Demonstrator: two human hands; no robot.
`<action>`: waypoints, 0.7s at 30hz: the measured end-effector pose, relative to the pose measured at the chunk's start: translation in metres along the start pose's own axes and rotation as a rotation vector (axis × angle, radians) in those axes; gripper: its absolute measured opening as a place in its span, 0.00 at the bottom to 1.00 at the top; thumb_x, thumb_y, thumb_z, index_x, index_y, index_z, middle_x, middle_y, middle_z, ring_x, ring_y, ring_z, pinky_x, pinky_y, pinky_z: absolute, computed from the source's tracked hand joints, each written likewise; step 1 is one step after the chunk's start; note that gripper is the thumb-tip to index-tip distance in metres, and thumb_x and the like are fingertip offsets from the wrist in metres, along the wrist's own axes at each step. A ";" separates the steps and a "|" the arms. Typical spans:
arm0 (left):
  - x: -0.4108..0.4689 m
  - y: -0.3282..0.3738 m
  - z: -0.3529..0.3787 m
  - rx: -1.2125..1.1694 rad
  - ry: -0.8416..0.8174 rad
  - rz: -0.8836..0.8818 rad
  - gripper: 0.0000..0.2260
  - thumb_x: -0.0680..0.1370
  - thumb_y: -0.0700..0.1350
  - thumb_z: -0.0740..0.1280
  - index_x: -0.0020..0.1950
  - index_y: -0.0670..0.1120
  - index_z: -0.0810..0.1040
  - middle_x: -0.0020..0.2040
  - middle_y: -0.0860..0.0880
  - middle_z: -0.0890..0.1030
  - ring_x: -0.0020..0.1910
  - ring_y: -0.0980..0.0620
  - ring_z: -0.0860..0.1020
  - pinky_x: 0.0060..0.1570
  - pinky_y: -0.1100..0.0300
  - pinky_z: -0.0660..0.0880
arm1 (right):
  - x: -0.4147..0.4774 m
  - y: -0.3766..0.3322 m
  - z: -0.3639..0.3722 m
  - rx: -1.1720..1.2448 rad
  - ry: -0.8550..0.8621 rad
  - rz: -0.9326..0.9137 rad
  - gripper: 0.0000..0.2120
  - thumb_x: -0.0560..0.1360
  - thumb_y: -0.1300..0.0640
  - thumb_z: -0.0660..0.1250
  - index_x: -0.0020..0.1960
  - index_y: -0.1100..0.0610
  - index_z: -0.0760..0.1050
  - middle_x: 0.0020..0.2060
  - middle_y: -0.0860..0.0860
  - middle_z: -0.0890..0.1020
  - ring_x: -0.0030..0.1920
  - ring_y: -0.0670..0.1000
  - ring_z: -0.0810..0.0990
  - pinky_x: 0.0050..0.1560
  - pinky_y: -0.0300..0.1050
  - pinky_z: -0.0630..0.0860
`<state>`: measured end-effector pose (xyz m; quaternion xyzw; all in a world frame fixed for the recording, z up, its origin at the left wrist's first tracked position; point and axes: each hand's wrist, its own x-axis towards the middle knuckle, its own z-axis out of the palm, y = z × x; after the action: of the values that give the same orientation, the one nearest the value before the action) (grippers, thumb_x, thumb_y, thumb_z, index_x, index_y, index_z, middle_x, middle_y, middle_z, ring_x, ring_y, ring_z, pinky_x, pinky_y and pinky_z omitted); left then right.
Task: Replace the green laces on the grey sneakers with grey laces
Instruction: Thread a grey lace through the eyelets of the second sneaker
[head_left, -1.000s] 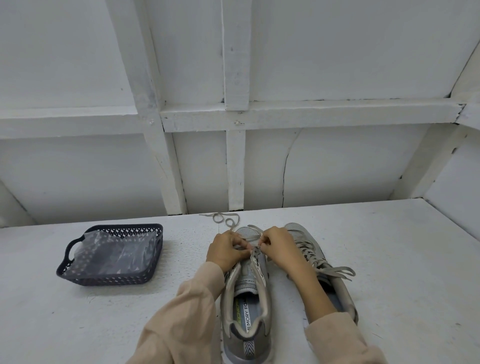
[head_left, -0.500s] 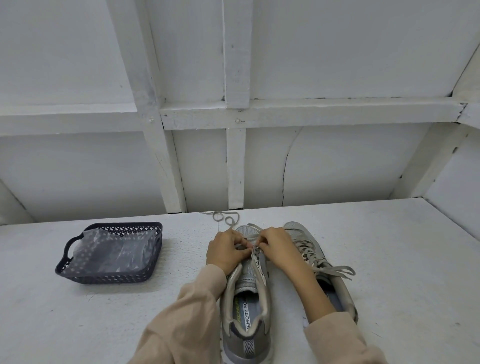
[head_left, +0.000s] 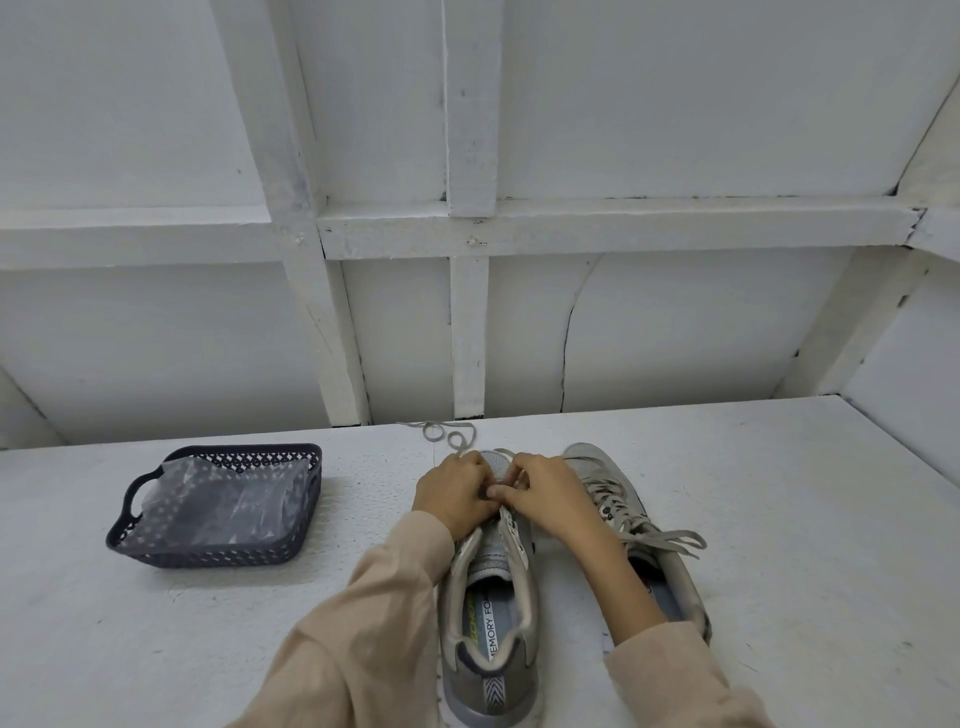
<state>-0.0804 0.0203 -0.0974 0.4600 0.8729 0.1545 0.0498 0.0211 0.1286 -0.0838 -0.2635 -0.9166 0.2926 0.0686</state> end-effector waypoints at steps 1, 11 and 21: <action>0.000 -0.001 -0.001 -0.001 -0.020 0.013 0.12 0.77 0.50 0.65 0.57 0.46 0.78 0.60 0.49 0.75 0.61 0.47 0.72 0.52 0.56 0.71 | 0.001 0.001 0.000 0.027 -0.014 0.011 0.12 0.71 0.45 0.72 0.45 0.53 0.77 0.39 0.49 0.80 0.43 0.51 0.79 0.42 0.44 0.72; 0.005 -0.011 -0.009 -0.111 -0.162 0.077 0.06 0.78 0.47 0.66 0.46 0.45 0.77 0.51 0.49 0.74 0.52 0.46 0.75 0.47 0.58 0.66 | -0.002 0.002 -0.002 0.076 -0.043 0.069 0.10 0.72 0.49 0.70 0.44 0.55 0.76 0.39 0.50 0.80 0.41 0.52 0.78 0.40 0.44 0.71; -0.014 -0.025 -0.015 -0.735 -0.088 -0.121 0.08 0.72 0.50 0.66 0.38 0.47 0.73 0.41 0.49 0.76 0.38 0.52 0.73 0.42 0.60 0.70 | -0.004 -0.013 0.009 -0.055 0.037 -0.162 0.08 0.74 0.54 0.68 0.52 0.48 0.79 0.50 0.48 0.74 0.53 0.48 0.74 0.44 0.43 0.69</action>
<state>-0.0954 -0.0082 -0.0914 0.3651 0.7820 0.4342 0.2580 0.0167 0.1129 -0.0841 -0.1959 -0.9412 0.2556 0.1017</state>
